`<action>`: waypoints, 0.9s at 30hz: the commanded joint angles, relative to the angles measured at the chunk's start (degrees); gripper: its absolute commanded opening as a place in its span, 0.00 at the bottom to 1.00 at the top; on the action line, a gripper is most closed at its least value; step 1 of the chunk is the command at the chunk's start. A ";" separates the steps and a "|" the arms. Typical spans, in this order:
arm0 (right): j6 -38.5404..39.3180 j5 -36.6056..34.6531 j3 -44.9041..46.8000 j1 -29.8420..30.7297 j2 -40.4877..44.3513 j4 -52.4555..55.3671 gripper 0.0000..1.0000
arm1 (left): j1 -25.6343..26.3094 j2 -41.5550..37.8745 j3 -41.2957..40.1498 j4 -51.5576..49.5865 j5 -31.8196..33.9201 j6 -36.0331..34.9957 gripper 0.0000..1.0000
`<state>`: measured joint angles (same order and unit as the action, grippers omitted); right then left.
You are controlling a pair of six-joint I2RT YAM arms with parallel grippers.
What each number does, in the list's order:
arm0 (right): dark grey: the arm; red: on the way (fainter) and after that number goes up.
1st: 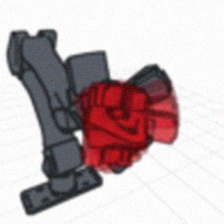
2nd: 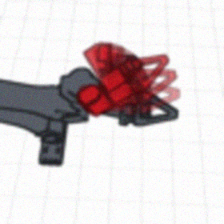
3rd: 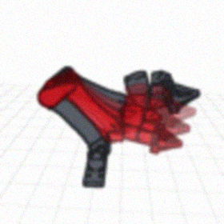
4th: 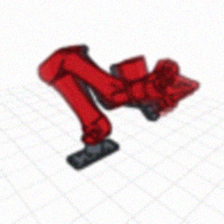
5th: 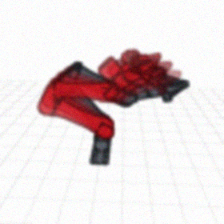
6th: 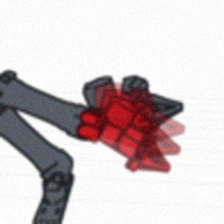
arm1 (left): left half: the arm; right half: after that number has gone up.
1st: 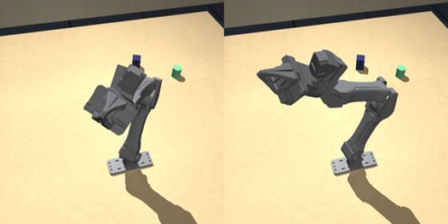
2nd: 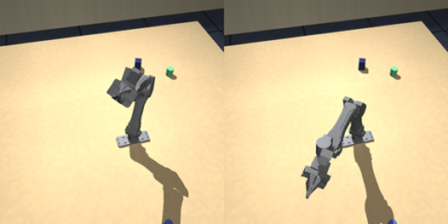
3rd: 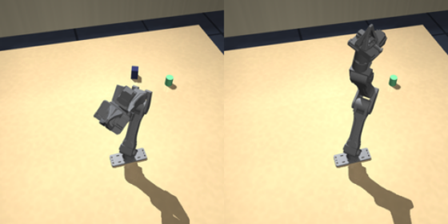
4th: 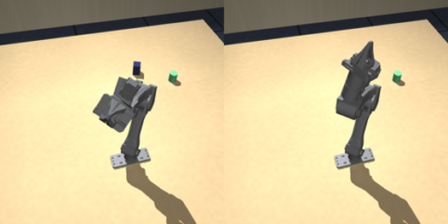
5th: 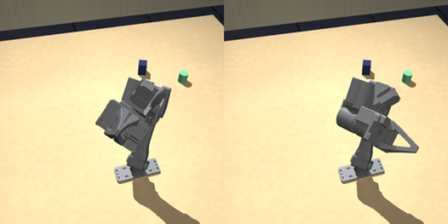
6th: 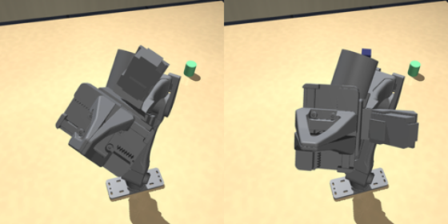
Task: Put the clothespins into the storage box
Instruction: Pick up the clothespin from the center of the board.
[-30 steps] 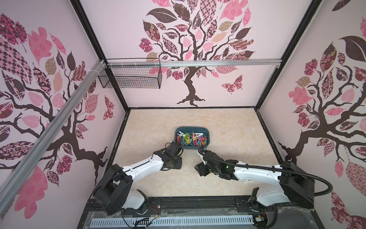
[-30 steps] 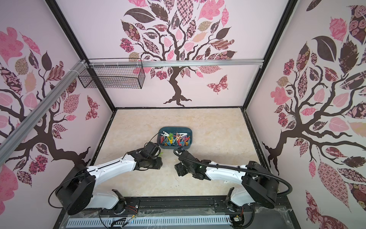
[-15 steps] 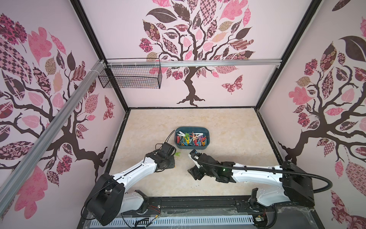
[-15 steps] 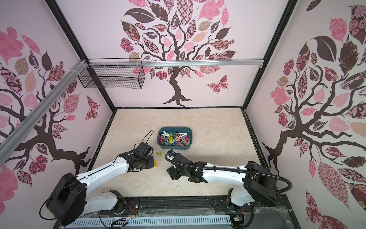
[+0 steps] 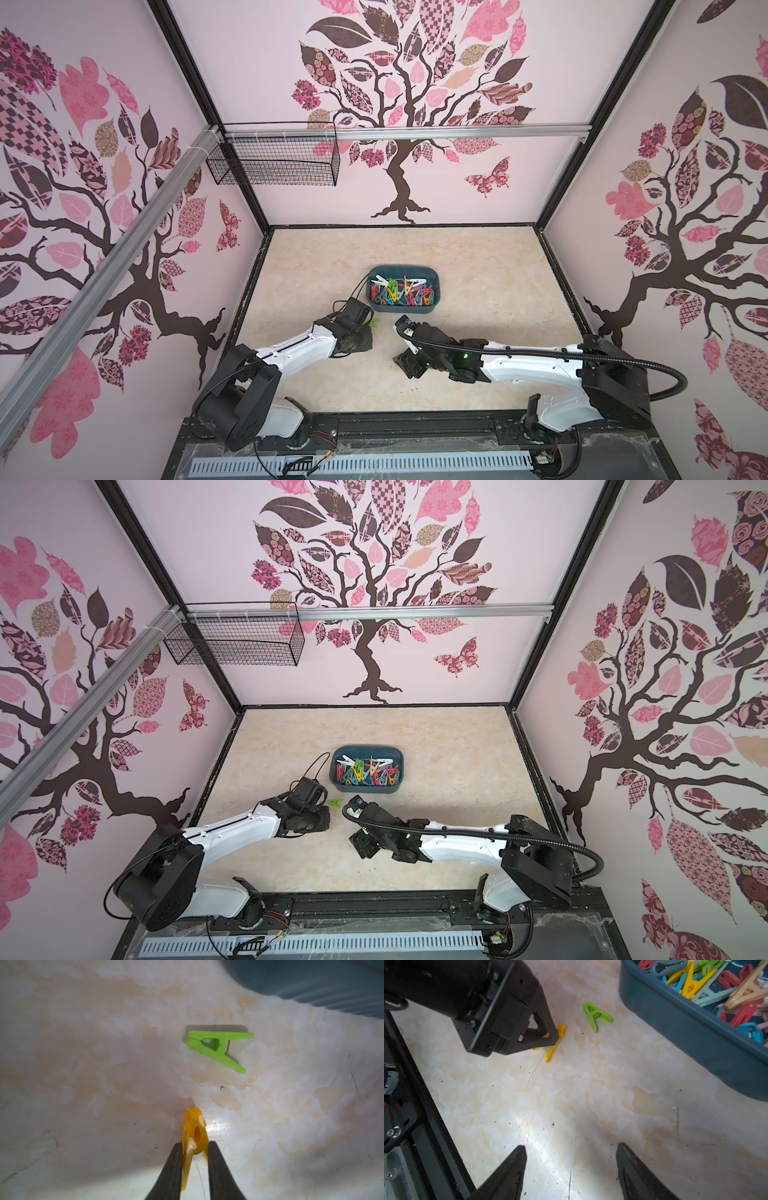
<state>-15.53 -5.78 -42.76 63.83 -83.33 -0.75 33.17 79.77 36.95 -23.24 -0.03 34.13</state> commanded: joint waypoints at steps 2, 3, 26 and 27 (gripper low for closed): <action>0.66 -1.06 -3.50 -0.07 -1.58 -1.08 0.72 | 0.99 1.09 -0.93 -3.25 0.49 -0.23 0.20; 0.73 -1.10 -3.75 -0.06 -1.68 -1.10 0.72 | 1.36 0.41 -0.53 -4.45 0.93 -0.04 0.22; 0.37 -1.28 -3.63 -0.10 -1.81 -0.50 0.72 | 3.72 0.74 -2.50 -2.20 1.05 0.52 0.13; 0.11 -1.86 -3.73 -0.11 -1.76 -0.27 0.72 | 3.75 0.58 -2.14 -2.30 0.89 0.57 0.10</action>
<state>-15.03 -6.24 -45.36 63.83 -84.12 -1.91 36.53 79.42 35.88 -26.26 0.95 35.27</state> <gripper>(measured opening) 0.723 0.112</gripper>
